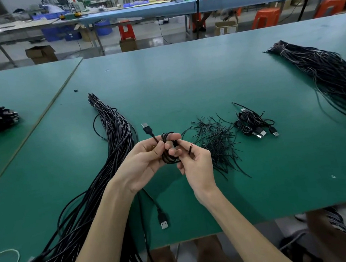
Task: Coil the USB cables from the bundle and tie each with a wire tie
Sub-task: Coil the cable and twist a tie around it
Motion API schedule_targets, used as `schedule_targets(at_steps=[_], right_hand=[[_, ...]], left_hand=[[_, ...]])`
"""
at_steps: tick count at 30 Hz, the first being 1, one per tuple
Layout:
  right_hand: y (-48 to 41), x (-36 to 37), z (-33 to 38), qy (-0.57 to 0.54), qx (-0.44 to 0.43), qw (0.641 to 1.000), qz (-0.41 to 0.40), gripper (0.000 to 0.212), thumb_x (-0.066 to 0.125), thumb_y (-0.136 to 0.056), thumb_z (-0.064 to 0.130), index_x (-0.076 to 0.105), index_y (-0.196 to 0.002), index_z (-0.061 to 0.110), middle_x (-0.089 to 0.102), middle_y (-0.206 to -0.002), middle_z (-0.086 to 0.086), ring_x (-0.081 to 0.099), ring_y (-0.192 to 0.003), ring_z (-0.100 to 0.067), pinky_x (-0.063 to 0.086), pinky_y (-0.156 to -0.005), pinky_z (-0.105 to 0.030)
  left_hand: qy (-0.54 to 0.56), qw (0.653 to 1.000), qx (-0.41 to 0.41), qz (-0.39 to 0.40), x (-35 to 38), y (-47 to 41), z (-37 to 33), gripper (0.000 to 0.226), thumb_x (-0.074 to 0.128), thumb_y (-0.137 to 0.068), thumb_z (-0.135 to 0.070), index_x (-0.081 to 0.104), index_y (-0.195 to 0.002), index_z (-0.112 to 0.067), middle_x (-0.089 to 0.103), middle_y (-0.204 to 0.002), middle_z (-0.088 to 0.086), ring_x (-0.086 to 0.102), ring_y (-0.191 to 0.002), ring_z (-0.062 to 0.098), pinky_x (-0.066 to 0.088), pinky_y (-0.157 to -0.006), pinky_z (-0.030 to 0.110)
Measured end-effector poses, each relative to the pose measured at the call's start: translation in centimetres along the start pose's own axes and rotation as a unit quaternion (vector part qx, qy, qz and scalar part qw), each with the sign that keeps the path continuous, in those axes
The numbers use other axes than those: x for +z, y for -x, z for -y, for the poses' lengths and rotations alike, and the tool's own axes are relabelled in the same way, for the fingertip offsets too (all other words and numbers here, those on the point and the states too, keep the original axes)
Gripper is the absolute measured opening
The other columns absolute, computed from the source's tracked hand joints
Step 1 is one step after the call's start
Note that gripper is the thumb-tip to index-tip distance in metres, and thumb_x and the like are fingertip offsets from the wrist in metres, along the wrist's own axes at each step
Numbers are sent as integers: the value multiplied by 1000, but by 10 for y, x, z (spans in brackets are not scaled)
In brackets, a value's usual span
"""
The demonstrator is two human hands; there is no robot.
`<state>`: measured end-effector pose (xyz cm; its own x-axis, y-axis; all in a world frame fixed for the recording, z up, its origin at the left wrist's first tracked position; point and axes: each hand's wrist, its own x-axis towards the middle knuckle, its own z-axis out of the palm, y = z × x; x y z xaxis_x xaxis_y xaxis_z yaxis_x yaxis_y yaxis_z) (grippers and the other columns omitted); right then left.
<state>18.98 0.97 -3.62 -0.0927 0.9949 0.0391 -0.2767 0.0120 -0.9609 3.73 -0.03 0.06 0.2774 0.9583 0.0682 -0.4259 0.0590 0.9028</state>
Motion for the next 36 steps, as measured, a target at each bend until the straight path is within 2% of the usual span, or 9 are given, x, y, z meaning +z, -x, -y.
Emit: schedule_targets(at_steps=[5, 9, 12, 15, 17, 22, 28, 33, 36], right_hand=[[1, 2, 1, -7, -2, 1000, 20, 26, 59, -102, 3, 76, -117, 17, 75, -85, 8, 52, -59, -2, 44, -53, -16], [1, 2, 0, 13, 0, 1000, 25, 23, 62, -103, 8, 75, -121, 12, 74, -92, 5, 54, -63, -1, 45, -57, -17], [0, 2, 0, 51, -7, 998, 24, 24, 61, -103, 12, 74, -124, 11, 72, -99, -2, 55, -67, -6, 50, -66, -25], [0, 1, -1, 98, -27, 994, 26, 21, 60, -104, 15, 76, -116, 13, 67, -78, -2, 52, -62, -10, 48, -62, -32], [2, 3, 0, 114, -34, 992, 39, 20, 58, -105, 15, 78, -108, 18, 66, -67, 0, 50, -56, -10, 43, -56, -27], [2, 3, 0, 124, -19, 991, 43, 21, 56, -105, 10, 76, -104, 16, 61, -62, 5, 44, -52, -9, 39, -51, -22], [2, 2, 1, 112, -9, 993, 43, 20, 56, -106, 14, 76, -104, 18, 59, -62, 6, 43, -53, -10, 36, -50, -22], [3, 4, 1, 136, -10, 989, 55, 21, 55, -107, 17, 75, -103, 22, 59, -63, 7, 44, -53, -10, 37, -49, -23], [3, 4, 2, 123, -3, 991, 47, 22, 53, -108, 17, 75, -103, 19, 58, -64, 6, 46, -54, -6, 38, -48, -19]], left_hand=[[-15, 998, 2, -59, -1, -1, 1, 20, 61, -95, -13, 78, -103, -4, 73, -89, 9, 74, -89, 24, 60, -83, 35], [-52, 996, 10, -74, 0, -1, -1, 20, 59, -97, -17, 78, -99, -8, 70, -82, 6, 70, -78, 19, 58, -79, 31], [-42, 994, 18, -96, 2, -1, -1, 22, 56, -99, -19, 75, -94, -9, 63, -77, 2, 62, -67, 14, 55, -75, 26], [12, 992, 42, -121, 2, -3, -3, 17, 56, -96, -16, 67, -94, -3, 59, -77, 0, 58, -64, 14, 57, -81, 29], [49, 989, 49, -133, 1, -4, -3, 15, 55, -96, -15, 63, -98, -3, 57, -76, -1, 58, -65, 14, 58, -81, 30], [140, 972, 72, -175, -10, -6, -7, 17, 52, -98, -13, 63, -107, -3, 54, -77, -3, 51, -62, 8, 55, -75, 26], [167, 965, 75, -187, -13, -8, -8, 20, 48, -103, -12, 62, -108, 0, 52, -76, -2, 52, -63, 7, 53, -69, 23], [256, 939, 77, -218, -15, -7, -10, 22, 39, -109, -11, 60, -105, -3, 56, -75, -1, 61, -64, 9, 57, -71, 23], [228, 946, 84, -213, -13, -5, -10, 22, 38, -108, -9, 59, -100, -5, 66, -85, 3, 67, -75, 14, 59, -79, 25]])
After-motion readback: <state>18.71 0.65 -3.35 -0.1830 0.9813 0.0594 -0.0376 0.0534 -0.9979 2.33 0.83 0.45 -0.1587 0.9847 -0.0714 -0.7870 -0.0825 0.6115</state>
